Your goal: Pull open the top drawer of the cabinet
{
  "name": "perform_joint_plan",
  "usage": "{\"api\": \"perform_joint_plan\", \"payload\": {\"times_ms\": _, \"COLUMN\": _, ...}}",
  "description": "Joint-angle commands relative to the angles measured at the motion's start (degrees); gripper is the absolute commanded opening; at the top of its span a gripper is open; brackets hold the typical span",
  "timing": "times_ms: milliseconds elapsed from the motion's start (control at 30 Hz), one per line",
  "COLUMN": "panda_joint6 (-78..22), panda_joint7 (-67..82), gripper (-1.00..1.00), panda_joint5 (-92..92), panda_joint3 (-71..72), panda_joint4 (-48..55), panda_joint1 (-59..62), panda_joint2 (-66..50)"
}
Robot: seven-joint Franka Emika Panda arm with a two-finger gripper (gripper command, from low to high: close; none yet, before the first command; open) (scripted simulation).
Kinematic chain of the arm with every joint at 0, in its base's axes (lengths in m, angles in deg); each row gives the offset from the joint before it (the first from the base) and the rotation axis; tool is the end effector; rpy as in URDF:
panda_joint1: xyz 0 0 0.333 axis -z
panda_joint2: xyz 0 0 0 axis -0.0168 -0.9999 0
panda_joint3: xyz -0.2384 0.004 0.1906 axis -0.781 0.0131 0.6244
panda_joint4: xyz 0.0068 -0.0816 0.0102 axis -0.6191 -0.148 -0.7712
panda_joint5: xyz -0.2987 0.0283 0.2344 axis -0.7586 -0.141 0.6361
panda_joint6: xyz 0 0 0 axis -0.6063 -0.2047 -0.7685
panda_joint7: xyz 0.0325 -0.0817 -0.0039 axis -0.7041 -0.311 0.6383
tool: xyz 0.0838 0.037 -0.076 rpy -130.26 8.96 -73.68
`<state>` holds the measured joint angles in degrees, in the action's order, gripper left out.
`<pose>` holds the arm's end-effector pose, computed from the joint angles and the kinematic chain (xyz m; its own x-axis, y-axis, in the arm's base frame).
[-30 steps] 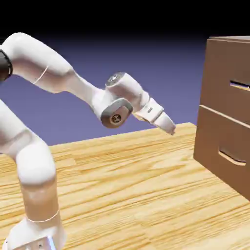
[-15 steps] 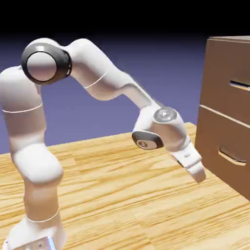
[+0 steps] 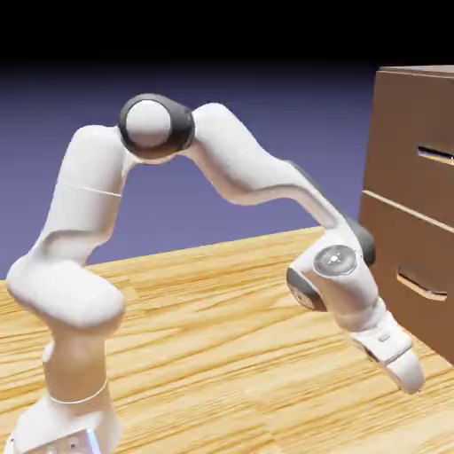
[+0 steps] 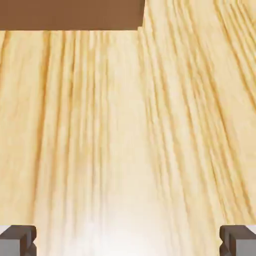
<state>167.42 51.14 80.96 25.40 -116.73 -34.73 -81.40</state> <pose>0.4986 -0.2369 0.2553 0.5891 -0.6778 0.4399 -0.6355 -0.7249 -0.2659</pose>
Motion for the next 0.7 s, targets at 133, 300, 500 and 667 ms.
{"api": "perform_joint_plan", "payload": {"times_ms": 133, "panda_joint6": -2.5, "panda_joint7": 12.5, "gripper": 0.0, "panda_joint5": 12.3, "panda_joint3": -8.1, "panda_joint4": 5.2, "panda_joint1": -4.8, "panda_joint2": -9.2}}
{"api": "perform_joint_plan", "payload": {"times_ms": 300, "panda_joint6": -4.9, "panda_joint7": 24.9, "gripper": 0.0, "panda_joint5": 24.6, "panda_joint3": -16.2, "panda_joint4": 10.3, "panda_joint1": -9.7, "panda_joint2": -18.3}}
{"api": "perform_joint_plan", "payload": {"times_ms": 500, "panda_joint6": -7.9, "panda_joint7": 39.9, "gripper": 0.0, "panda_joint5": 39.4, "panda_joint3": -26.0, "panda_joint4": 16.5, "panda_joint1": -15.5, "panda_joint2": -29.3}}
{"api": "perform_joint_plan", "payload": {"times_ms": 667, "panda_joint6": -10.3, "panda_joint7": 52.3, "gripper": 0.0, "panda_joint5": 51.8, "panda_joint3": -34.1, "panda_joint4": 21.7, "panda_joint1": -20.3, "panda_joint2": -38.5}}
